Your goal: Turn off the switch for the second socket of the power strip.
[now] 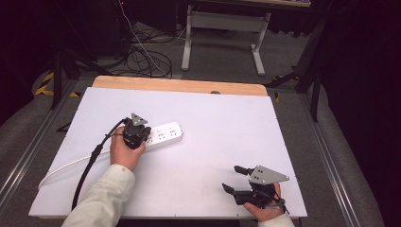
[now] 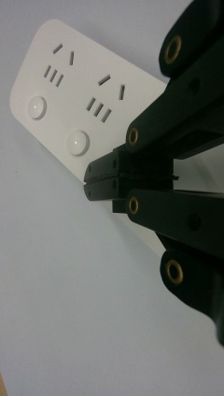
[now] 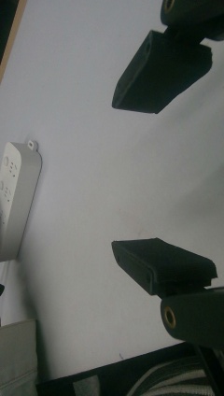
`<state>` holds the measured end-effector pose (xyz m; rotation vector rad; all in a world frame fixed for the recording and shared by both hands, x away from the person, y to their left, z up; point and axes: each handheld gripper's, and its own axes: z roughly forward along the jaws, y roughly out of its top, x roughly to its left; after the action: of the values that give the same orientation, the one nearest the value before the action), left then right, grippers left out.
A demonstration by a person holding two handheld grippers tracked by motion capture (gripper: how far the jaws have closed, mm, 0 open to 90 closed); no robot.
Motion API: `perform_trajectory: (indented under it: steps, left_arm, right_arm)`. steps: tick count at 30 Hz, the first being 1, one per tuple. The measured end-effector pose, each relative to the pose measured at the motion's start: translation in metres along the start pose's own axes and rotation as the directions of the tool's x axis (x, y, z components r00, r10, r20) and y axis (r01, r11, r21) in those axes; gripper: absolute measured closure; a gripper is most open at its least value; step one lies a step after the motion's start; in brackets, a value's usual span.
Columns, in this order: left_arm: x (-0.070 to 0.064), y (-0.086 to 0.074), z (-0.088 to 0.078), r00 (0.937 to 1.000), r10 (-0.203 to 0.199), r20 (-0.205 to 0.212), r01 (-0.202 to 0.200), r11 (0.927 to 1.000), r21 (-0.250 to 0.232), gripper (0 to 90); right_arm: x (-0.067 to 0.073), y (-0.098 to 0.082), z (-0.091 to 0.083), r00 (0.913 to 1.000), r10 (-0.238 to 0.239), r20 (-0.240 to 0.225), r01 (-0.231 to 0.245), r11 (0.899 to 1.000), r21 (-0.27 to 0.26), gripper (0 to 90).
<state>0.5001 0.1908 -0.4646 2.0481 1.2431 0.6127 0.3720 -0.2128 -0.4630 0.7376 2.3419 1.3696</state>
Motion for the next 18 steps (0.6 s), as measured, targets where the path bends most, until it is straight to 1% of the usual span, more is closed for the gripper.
perform_trajectory:
  steps: [3, 6, 7, 9, 14, 18]
  left_arm:
    - [0.0003, 0.0000, 0.0003, 1.0000, -0.005, -0.004, 0.005, 1.0000, -0.001, 90.0]
    - [-0.0009, -0.0001, 0.0010, 0.9999, 0.007, -0.011, -0.007, 1.0000, -0.005, 90.0]
    - [-0.0023, 0.0002, 0.0010, 0.9997, 0.011, -0.021, -0.011, 0.9999, -0.003, 90.0]
    - [-0.0014, 0.0003, 0.0008, 0.9999, 0.001, -0.014, -0.001, 1.0000, 0.000, 90.0]
    - [-0.0021, 0.0003, 0.0008, 0.9998, -0.001, -0.018, 0.001, 1.0000, 0.001, 90.0]
    - [-0.0029, -0.0001, 0.0011, 0.9994, 0.024, -0.024, -0.024, 0.9997, -0.001, 90.0]
  right_arm:
    - [0.0000, 0.0000, 0.0001, 1.0000, 0.002, 0.000, -0.002, 1.000, 0.000, 27.0]
    - [0.0003, 0.0001, -0.0002, 1.0000, -0.001, 0.000, 0.001, 1.000, -0.001, 27.0]
    - [0.0004, 0.0002, -0.0002, 1.0000, -0.001, 0.000, 0.001, 1.000, -0.001, 27.0]
    - [0.0004, 0.0001, -0.0001, 1.0000, 0.001, -0.002, -0.001, 1.000, 0.000, 27.0]
    - [0.0004, -0.0001, -0.0002, 1.0000, 0.002, -0.003, -0.002, 1.000, 0.000, 27.0]
    - [0.0004, -0.0001, -0.0004, 1.0000, 0.002, -0.003, -0.002, 1.000, -0.001, 27.0]
